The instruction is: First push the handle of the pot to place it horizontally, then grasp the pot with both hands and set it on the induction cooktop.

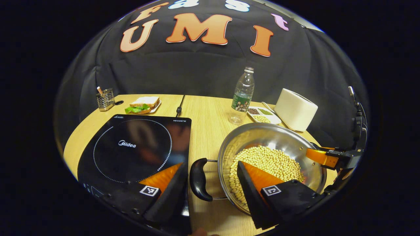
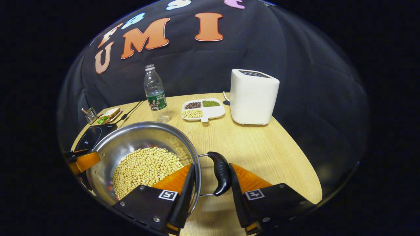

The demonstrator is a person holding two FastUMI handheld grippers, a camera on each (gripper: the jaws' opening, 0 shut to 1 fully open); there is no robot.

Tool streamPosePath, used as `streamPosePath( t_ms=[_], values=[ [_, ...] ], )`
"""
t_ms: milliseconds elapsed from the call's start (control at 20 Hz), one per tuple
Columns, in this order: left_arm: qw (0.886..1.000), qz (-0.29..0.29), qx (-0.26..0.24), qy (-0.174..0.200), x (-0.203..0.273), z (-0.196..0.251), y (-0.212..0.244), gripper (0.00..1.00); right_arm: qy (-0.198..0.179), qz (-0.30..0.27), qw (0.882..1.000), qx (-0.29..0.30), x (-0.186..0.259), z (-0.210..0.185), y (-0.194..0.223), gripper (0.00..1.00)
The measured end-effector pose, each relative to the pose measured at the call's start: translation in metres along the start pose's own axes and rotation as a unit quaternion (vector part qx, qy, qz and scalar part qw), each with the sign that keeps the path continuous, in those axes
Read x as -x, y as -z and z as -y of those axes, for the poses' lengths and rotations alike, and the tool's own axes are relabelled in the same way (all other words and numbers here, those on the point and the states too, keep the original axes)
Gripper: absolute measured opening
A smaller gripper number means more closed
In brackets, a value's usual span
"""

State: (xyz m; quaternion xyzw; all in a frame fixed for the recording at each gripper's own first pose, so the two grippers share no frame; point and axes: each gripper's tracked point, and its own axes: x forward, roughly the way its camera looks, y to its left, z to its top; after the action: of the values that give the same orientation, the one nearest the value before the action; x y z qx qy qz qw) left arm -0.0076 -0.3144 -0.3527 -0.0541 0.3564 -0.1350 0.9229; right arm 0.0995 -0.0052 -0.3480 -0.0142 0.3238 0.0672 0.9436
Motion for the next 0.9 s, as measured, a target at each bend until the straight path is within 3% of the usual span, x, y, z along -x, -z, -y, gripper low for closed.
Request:
streamPosePath(
  t_ms=[400,700,850,900],
  values=[
    [0.999,-0.008,-0.027,-0.017,-0.004,-0.004,-0.001,0.97,0.002,0.002,1.000,-0.005,0.007,0.013,0.003,0.59],
    [0.998,-0.053,-0.023,0.003,-0.009,0.008,0.012,0.69,0.006,-0.001,1.000,-0.008,0.011,0.015,0.006,0.60],
    [0.998,-0.061,-0.004,0.007,-0.013,0.011,0.015,0.66,0.015,0.002,1.000,-0.014,0.014,0.016,0.005,0.60],
    [0.998,-0.058,-0.005,0.004,-0.013,0.012,0.014,0.64,0.016,0.003,1.000,-0.016,0.015,0.016,0.006,0.53]
  ],
)
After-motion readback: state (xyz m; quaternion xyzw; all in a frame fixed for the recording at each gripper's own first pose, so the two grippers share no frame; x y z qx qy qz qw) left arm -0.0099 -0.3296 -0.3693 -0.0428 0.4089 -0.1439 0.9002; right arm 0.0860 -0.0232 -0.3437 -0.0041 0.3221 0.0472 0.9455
